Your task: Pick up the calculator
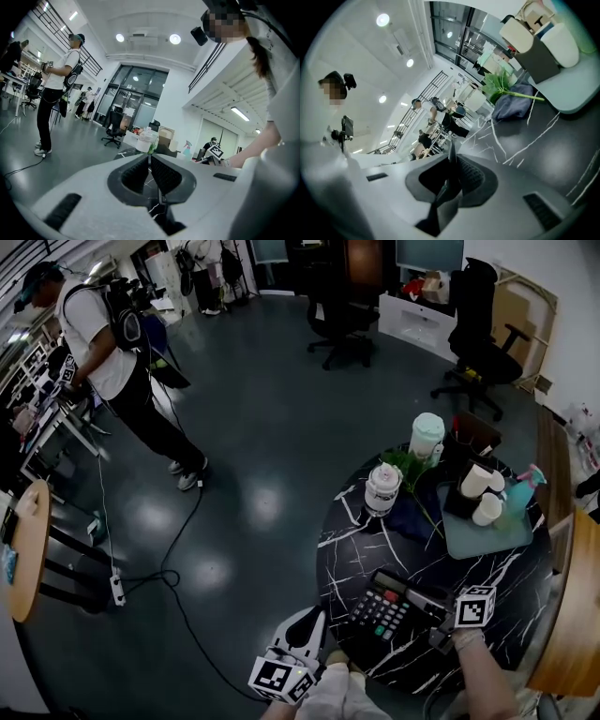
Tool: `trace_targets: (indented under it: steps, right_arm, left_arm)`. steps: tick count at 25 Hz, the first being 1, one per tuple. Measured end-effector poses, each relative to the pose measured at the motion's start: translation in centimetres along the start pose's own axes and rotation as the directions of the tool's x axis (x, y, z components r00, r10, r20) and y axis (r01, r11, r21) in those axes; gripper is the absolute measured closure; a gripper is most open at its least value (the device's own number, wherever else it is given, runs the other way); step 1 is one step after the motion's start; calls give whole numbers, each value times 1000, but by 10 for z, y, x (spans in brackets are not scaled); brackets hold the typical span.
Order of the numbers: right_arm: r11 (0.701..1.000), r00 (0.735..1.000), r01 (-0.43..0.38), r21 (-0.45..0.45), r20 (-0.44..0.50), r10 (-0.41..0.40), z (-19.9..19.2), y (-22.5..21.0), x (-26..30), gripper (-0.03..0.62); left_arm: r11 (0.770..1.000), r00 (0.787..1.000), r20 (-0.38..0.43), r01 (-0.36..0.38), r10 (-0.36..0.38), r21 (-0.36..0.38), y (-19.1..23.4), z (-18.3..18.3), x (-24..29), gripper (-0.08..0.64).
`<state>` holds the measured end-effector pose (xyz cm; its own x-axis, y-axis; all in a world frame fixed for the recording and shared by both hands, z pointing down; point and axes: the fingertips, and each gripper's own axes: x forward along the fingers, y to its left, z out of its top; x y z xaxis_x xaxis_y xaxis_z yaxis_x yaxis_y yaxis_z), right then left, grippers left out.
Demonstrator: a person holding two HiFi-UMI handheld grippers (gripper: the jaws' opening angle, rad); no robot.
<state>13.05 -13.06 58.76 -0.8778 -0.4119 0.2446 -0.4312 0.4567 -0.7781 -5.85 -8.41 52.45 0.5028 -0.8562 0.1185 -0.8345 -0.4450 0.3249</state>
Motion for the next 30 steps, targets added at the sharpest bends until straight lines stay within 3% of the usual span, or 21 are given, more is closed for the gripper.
trace_targets:
  steps: [10,30]
  right_arm:
    - [997,986,-74,-32,150,78,42,51,-36,545]
    - [982,962,-126,-142,226,156,80,119,-83,545]
  left_arm:
    - [998,998,28,59,-60,21,-23,26,6,552]
    - [982,976,112,181,-186,59,-74,78,36,552]
